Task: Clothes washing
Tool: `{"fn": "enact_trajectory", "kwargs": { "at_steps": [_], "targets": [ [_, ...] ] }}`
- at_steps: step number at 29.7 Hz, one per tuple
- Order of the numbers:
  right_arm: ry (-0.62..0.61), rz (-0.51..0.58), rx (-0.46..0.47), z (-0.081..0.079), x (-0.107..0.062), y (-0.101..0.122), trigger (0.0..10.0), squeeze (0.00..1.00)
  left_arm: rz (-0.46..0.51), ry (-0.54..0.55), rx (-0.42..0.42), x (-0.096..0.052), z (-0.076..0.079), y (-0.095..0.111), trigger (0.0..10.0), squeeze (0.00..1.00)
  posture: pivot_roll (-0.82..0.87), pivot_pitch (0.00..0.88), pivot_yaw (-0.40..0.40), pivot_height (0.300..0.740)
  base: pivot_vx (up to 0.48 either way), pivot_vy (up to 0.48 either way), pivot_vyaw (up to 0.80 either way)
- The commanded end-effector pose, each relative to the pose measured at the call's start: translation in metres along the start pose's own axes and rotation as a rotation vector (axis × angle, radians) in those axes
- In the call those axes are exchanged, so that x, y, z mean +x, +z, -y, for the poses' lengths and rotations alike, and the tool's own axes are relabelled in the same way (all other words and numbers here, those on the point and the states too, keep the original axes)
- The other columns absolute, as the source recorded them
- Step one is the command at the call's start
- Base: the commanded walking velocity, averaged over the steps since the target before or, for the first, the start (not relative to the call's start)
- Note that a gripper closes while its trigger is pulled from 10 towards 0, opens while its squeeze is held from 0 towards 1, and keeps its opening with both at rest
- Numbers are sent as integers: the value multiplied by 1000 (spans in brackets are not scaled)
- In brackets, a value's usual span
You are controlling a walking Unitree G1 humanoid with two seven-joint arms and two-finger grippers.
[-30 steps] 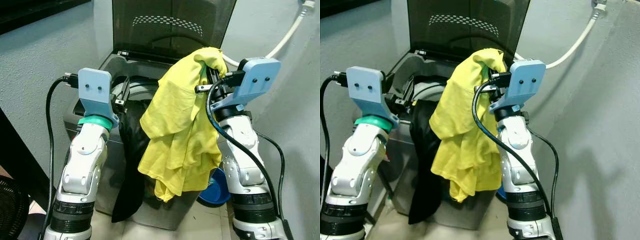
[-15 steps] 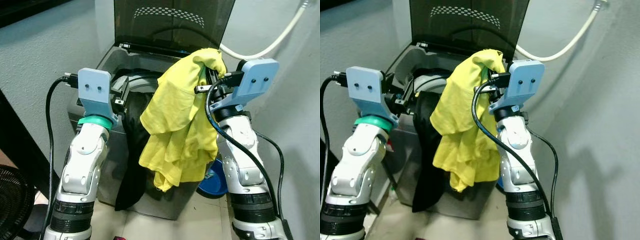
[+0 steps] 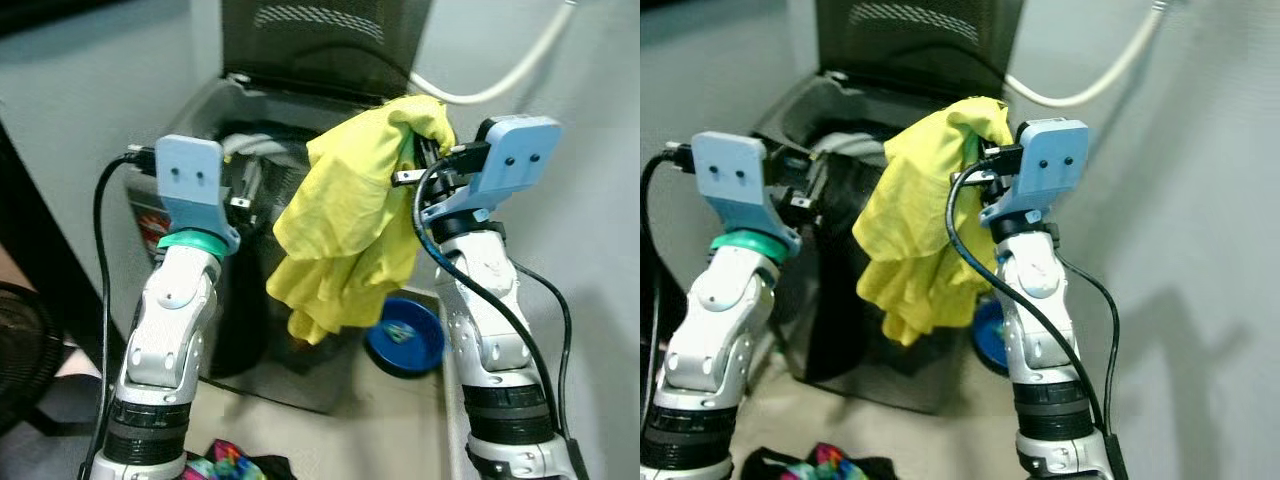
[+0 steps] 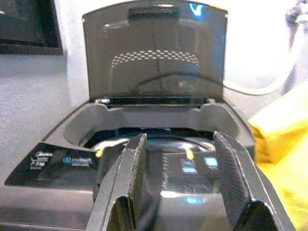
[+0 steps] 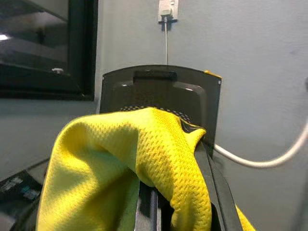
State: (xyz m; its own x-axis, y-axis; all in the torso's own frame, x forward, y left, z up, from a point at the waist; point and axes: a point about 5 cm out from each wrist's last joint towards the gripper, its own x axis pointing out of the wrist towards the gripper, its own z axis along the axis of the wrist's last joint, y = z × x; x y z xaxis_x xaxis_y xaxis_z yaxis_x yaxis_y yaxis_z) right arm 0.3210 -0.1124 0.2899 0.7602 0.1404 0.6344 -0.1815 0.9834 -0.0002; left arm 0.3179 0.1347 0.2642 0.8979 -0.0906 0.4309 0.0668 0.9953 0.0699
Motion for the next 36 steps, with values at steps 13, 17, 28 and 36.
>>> {"fn": "enact_trajectory", "kwargs": {
  "at_steps": [13, 17, 28, 36],
  "targets": [
    [-1, 20, -6, 1, 0, 4, 10000, 0, -20, 12, -4, 0, 0, -3, 10000, 0, 140, 0, -31, 740, 0, 0, 0],
    [-2, 19, -7, 1, 0, 4, 10000, 0, -22, 12, -8, -1, 0, -4, 10000, 0, 140, 0, -29, 740, 0, 0, 0],
    [-3, 15, -7, 1, -1, 3, 10000, 0, -24, 13, -7, -1, 0, -4, 10000, 0, 139, 0, -30, 740, 0, 0, 0],
    [-2, -1, -8, 1, -3, -1, 10000, 0, -33, 14, -7, -2, 0, -6, 10000, 0, 140, 0, -31, 740, 0, 0, 0]
  ]
}}
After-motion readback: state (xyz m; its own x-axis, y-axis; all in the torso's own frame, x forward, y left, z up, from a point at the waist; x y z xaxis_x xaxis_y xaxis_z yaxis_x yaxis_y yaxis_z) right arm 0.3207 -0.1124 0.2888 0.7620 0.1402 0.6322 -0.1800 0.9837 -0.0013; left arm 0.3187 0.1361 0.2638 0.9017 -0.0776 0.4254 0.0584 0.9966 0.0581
